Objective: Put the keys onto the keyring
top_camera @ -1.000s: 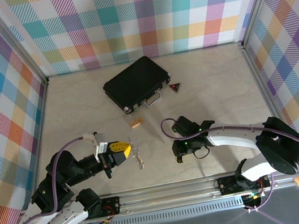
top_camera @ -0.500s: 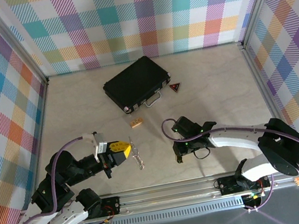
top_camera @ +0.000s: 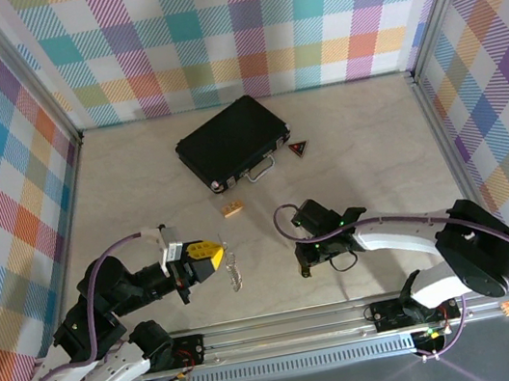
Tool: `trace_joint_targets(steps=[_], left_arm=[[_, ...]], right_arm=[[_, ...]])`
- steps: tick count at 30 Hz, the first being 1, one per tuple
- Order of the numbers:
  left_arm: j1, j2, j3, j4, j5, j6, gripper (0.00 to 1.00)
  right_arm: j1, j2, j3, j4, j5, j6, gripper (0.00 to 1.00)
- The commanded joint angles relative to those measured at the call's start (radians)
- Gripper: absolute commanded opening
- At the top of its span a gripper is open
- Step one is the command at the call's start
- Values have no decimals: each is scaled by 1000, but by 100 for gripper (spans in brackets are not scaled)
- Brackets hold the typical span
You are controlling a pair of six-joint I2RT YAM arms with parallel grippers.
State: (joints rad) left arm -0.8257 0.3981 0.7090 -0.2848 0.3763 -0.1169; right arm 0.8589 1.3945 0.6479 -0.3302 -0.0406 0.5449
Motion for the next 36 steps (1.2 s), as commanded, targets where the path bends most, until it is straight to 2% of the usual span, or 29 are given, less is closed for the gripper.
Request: trace_joint_targets(steps=[1,16,18,21,28,36], left_arm=[[7,-2,-9,64,17,-18,0],[7,-4,-8,59,24,-15,0],[6,-4,-8,58,26,-14,0],[7,-6,-6,59,27,-12,0],[7,-7,1,44,17,-4,0],[7,-8,23,-49,-8,32,0]], right_arm=[[5,18,18,-13,10,-21,18],[8,3,44,-65,30,-31,3],[9,-3,60,-108,38,-31,2],[9,37,136,-262,56,-26,0],[7,203,285,-552,-38,-7,0],[-14,336,352,-652,-166,-80,0]])
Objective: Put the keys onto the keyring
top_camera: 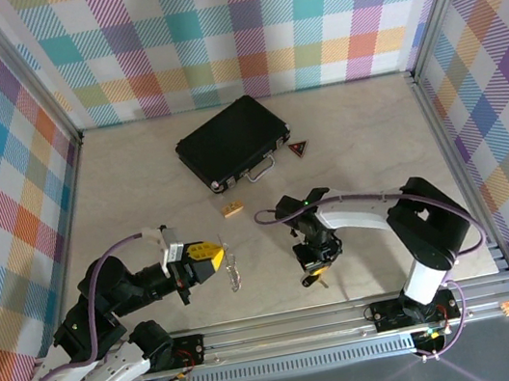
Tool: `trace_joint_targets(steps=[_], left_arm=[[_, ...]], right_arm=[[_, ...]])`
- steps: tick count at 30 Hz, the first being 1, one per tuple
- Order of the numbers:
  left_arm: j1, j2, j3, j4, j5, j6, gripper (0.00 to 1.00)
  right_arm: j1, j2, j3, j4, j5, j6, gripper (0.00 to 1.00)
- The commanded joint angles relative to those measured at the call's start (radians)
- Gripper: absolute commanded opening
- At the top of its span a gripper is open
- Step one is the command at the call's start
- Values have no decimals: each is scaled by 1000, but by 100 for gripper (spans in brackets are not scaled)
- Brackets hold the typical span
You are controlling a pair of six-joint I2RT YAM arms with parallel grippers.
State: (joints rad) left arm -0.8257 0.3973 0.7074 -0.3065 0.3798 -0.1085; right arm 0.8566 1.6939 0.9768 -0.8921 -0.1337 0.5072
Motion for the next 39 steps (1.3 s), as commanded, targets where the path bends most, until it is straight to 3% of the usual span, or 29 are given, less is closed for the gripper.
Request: trace_joint_targets(steps=[1,9,18,26,31,39], left_arm=[[7,-6,28,-33,-10,28,0],[8,-8,27,-28,-5,28,0],[7,4,25,-18,5,28,0],[7,3,17,3,8,11,0],[7,7,10,20,14,-2,0],[8,22,10,60,24,-3,0]], right_arm=[[-20,54,27,-94,-91,-58,0],[-54,168,102,-137,-129,-139,0],[-64,104,119,-107,-88,-103,27],[-39,-150,-36,19,-33,64,37],[14,-213,-87,1,22,200,37],[58,-301,-232,223,18,489,32]])
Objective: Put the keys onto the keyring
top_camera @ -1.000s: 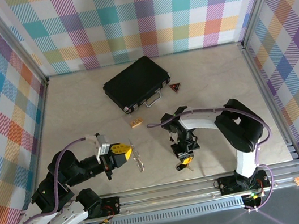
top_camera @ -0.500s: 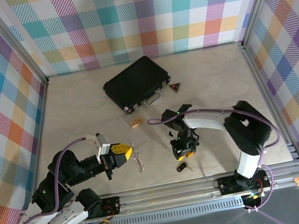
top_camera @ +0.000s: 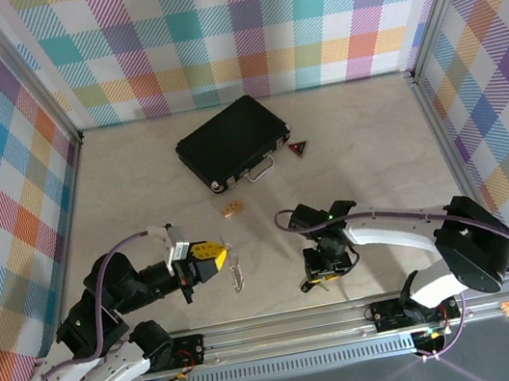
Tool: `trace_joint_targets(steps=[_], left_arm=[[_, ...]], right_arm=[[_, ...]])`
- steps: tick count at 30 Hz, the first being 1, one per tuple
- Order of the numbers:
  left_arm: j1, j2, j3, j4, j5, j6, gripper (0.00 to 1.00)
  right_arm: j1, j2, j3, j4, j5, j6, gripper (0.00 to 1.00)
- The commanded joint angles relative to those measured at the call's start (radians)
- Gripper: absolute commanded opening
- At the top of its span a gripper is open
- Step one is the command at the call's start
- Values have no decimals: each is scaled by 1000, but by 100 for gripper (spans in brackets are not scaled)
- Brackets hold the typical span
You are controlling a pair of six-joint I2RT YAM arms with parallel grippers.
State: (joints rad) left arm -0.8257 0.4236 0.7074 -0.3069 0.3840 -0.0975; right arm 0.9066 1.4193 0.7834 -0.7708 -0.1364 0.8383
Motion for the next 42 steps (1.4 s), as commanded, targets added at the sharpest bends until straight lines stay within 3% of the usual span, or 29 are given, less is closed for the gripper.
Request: trace_joint_targets(steps=[1,20,30,34,42], left_arm=[[7,-5,10,58,20,-15,0],[7,-12,13,44,24,-8,0],[7,-13,17,38,23,-2,0],[7,-20,18,9,21,-1,0],[8,-39,17,2,23,1,0]], right_arm=[[9,-29,-52,125,25,183,31],[11,-31,-120,207,77,265,18],[8,-26,-102,167,94,219,5],[-4,7,-67,115,85,136,2],[-26,275,185,-136,11,-283,0]])
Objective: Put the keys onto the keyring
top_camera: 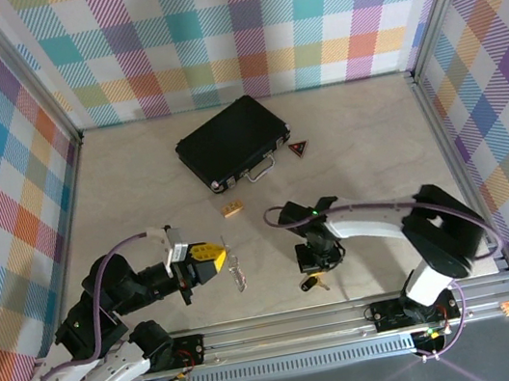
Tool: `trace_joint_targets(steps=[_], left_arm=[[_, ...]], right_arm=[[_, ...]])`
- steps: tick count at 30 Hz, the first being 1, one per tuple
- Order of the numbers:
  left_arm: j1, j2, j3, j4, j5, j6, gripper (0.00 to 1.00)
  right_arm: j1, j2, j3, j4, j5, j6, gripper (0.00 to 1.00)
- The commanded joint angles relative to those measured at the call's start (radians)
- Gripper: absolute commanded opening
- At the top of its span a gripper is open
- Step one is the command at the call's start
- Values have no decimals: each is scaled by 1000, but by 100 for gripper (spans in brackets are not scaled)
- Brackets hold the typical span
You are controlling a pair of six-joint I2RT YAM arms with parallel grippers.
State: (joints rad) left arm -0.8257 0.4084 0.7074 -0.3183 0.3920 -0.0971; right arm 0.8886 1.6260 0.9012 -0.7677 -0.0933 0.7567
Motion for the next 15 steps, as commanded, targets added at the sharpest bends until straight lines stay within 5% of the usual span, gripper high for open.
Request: trace_joint_targets(steps=[1,15], left_arm=[[7,-28,16,16,15,2,0],[7,-57,20,2,8,18,0]], right_arm=[[-14,90,91,-170,-30,-234,0],[-79,261,287,-415,-33,-457,0]])
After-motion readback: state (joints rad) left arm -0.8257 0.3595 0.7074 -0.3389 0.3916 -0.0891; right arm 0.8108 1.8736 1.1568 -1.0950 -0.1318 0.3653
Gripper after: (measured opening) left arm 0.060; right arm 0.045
